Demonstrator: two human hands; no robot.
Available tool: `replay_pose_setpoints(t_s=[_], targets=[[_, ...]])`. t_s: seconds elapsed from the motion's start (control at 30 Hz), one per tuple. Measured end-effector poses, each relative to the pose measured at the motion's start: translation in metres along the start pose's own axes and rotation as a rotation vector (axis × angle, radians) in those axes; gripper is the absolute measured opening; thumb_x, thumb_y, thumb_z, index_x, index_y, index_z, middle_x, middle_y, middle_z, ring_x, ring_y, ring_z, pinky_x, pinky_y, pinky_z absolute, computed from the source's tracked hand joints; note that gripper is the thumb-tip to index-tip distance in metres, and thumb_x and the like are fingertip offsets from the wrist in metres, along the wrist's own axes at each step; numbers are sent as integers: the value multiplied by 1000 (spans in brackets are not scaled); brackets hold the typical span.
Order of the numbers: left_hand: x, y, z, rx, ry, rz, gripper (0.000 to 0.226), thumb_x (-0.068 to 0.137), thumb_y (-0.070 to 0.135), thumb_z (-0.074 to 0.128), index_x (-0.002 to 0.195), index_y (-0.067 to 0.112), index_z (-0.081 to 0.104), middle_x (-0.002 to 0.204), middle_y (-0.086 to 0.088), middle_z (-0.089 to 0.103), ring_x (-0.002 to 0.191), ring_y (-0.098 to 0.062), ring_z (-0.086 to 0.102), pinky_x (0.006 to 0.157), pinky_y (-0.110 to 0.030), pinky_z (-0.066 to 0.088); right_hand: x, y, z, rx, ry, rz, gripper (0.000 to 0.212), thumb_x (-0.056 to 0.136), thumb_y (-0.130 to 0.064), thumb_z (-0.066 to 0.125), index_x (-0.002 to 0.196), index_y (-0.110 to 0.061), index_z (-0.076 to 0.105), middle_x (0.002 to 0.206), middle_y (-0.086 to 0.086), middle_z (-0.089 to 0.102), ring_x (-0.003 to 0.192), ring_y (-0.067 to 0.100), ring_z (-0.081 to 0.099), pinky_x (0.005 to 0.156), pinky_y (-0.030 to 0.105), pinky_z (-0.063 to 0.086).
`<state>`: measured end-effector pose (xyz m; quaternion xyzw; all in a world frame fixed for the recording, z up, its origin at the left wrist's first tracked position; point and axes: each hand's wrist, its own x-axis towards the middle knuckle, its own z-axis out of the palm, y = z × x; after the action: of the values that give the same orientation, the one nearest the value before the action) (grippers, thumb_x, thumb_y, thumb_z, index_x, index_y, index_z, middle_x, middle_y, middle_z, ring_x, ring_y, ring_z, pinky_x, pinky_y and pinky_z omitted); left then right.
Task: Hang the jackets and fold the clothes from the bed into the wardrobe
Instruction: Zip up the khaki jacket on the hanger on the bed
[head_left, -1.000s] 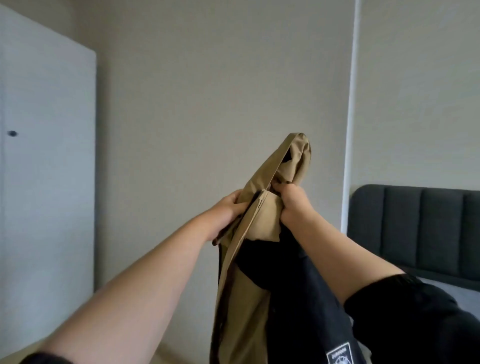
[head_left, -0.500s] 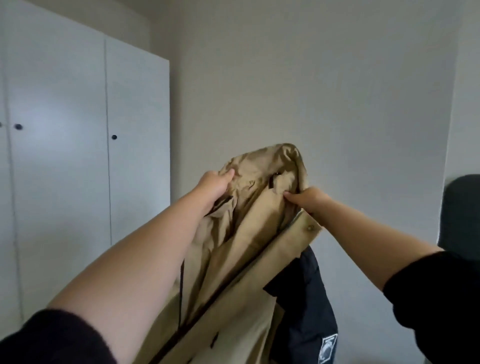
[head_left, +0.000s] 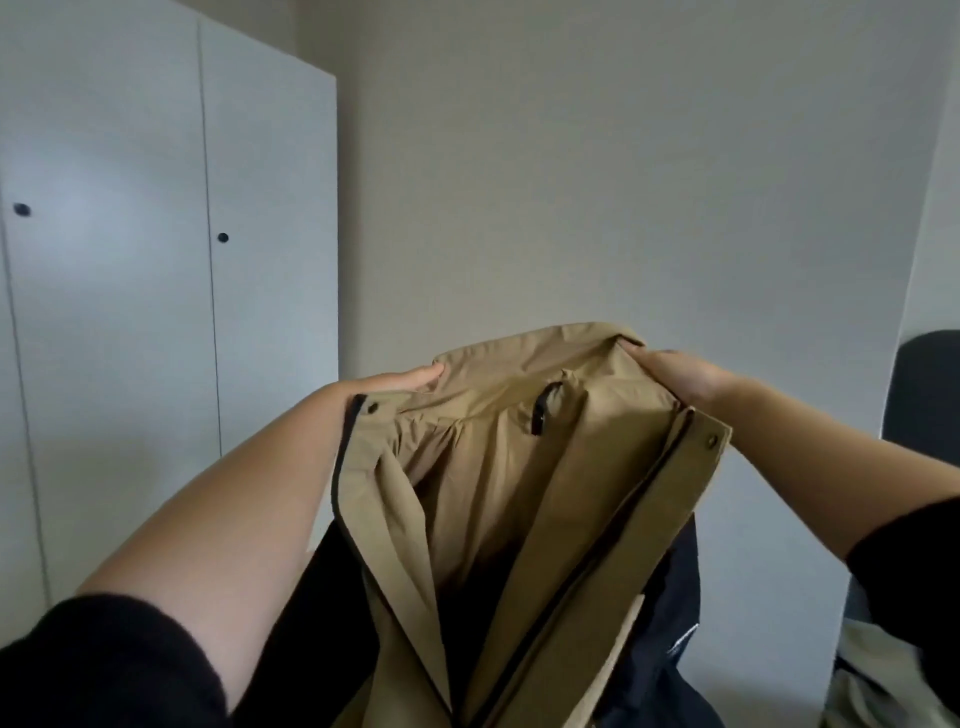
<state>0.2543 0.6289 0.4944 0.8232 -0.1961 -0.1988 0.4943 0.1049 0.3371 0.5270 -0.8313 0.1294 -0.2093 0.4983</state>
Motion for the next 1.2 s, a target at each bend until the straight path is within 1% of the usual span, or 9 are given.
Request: replay_pose_setpoints(t_s=[0.1, 0.2, 0.37, 0.47, 0.57, 0.7, 0.87, 1.07, 1.2], targets=[[-2, 0, 27, 432, 270, 35, 79, 83, 75, 39, 136, 18, 48, 137, -6, 53, 121, -24, 52, 99, -35, 41, -3, 0, 6, -100, 13, -60, 48, 93, -55, 47, 112, -14, 62, 102, -1, 55, 81, 11, 53, 71, 14, 37], [-3, 11, 70, 496, 666, 499, 24, 89, 44, 54, 102, 23, 55, 97, 4, 62, 86, -17, 58, 70, -31, 45, -4, -2, 14, -109, 39, -99, 57, 93, -56, 45, 124, -10, 60, 123, 7, 57, 92, 14, 46, 76, 17, 33], [-24, 24, 124, 664, 624, 1114, 20, 80, 38, 54, 83, 19, 59, 82, 7, 59, 77, -11, 53, 66, -29, 49, -4, 0, 18, -103, 28, -140, 54, 92, -56, 47, 122, -13, 62, 121, 5, 57, 90, 10, 46, 68, 9, 32], [-7, 11, 131, 904, 501, 998, 63, 77, 43, 59, 133, 18, 47, 133, 3, 50, 122, -13, 41, 102, -30, 38, -6, 3, 13, -96, 30, -134, 52, 93, -56, 46, 121, -16, 62, 110, -1, 53, 91, 10, 46, 78, 15, 32], [10, 0, 135, 855, 375, 874, 88, 72, 45, 68, 146, 25, 26, 149, 6, 34, 135, -14, 30, 113, -30, 26, -9, 7, 8, -107, 4, -141, 51, 95, -53, 44, 121, -13, 60, 105, -3, 50, 82, 7, 48, 67, 6, 33], [19, -2, 155, 733, 261, 845, 64, 69, 50, 71, 125, 31, 48, 125, 5, 58, 113, -18, 55, 98, -38, 45, -14, 11, 8, -19, -34, -87, 43, 96, -46, 47, 119, -11, 58, 102, -3, 54, 76, 5, 51, 73, 13, 37], [27, -13, 191, 684, 214, 645, 15, 78, 36, 60, 78, 21, 58, 86, -2, 64, 89, -26, 61, 78, -34, 48, -19, 18, 2, 88, -73, -37, 28, 96, -41, 49, 102, -15, 57, 80, -8, 56, 61, -2, 55, 43, 4, 39], [42, -22, 172, 576, 574, 614, 26, 81, 22, 58, 56, 22, 50, 59, 6, 52, 70, -23, 58, 57, -23, 32, -13, 42, -24, -424, -68, -98, 57, 79, -66, 56, 110, -18, 61, 96, -6, 60, 84, 13, 57, 75, 21, 41], [45, -2, 143, 497, 830, 582, 17, 76, 23, 60, 61, 19, 53, 61, 0, 59, 66, -24, 53, 52, -25, 27, -8, 74, -33, -716, -225, -112, 63, 71, -41, 80, 124, -17, 55, 122, -2, 59, 111, 19, 54, 96, 30, 40]])
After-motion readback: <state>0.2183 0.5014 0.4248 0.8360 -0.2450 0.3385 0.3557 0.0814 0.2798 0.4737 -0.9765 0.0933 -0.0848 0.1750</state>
